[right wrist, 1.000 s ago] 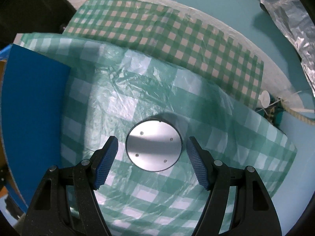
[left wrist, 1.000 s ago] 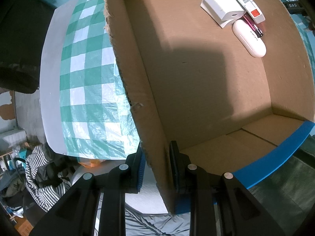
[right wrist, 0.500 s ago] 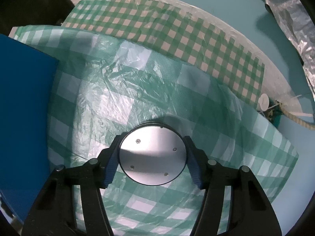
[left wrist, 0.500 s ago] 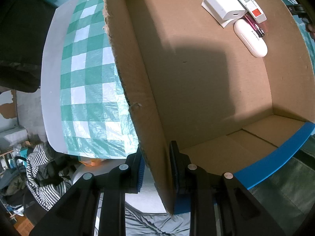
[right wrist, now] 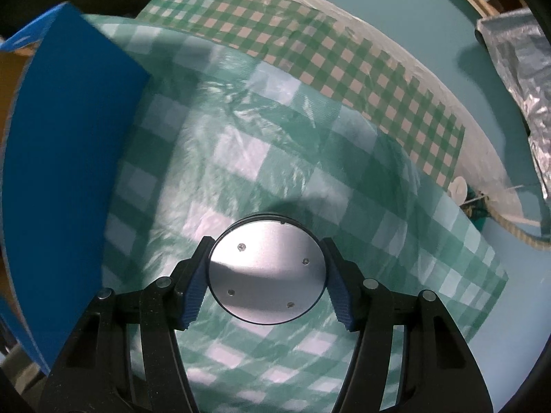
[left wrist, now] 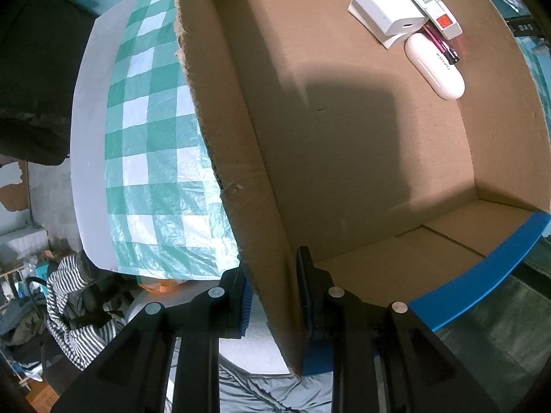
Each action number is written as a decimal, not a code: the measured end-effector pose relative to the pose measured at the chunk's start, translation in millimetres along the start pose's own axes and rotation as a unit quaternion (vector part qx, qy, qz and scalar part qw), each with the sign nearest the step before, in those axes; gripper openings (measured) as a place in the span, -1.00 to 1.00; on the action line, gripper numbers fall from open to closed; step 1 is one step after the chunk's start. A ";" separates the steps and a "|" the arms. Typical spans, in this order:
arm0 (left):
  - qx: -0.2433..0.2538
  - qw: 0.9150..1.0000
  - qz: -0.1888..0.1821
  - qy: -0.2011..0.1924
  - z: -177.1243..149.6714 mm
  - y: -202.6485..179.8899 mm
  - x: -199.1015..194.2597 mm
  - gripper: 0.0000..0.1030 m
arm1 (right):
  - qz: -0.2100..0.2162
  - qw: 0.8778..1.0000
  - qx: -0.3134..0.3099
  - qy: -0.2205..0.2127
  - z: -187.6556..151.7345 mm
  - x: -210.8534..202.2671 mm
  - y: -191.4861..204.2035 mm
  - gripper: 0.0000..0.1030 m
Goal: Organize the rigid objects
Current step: 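Carry the round jar into the box and open the right gripper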
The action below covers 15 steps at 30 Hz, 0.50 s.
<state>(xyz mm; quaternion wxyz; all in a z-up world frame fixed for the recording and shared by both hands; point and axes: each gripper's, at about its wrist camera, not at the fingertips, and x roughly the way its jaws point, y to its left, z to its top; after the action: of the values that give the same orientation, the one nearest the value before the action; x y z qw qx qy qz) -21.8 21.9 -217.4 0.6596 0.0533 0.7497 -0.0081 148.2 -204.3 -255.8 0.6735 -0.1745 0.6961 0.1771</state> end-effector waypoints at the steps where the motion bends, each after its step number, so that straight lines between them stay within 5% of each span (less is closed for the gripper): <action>1: 0.001 1.000 0.000 0.000 -0.3 0.4 -0.1 -0.54 | 0.000 1.000 -0.005 -0.002 -1.7 -4.2 2.7 0.19; 15: 0.019 1.000 0.000 -0.003 1.4 -8.1 -1.0 -0.54 | 0.012 0.997 -0.060 -0.045 -8.7 -71.5 51.1 0.19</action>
<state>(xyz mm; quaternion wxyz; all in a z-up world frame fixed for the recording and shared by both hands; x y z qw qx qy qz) -21.0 13.7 -217.1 0.6609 0.0661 0.7472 -0.0227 118.3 -163.4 -183.4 0.6905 -0.1979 0.6550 0.2347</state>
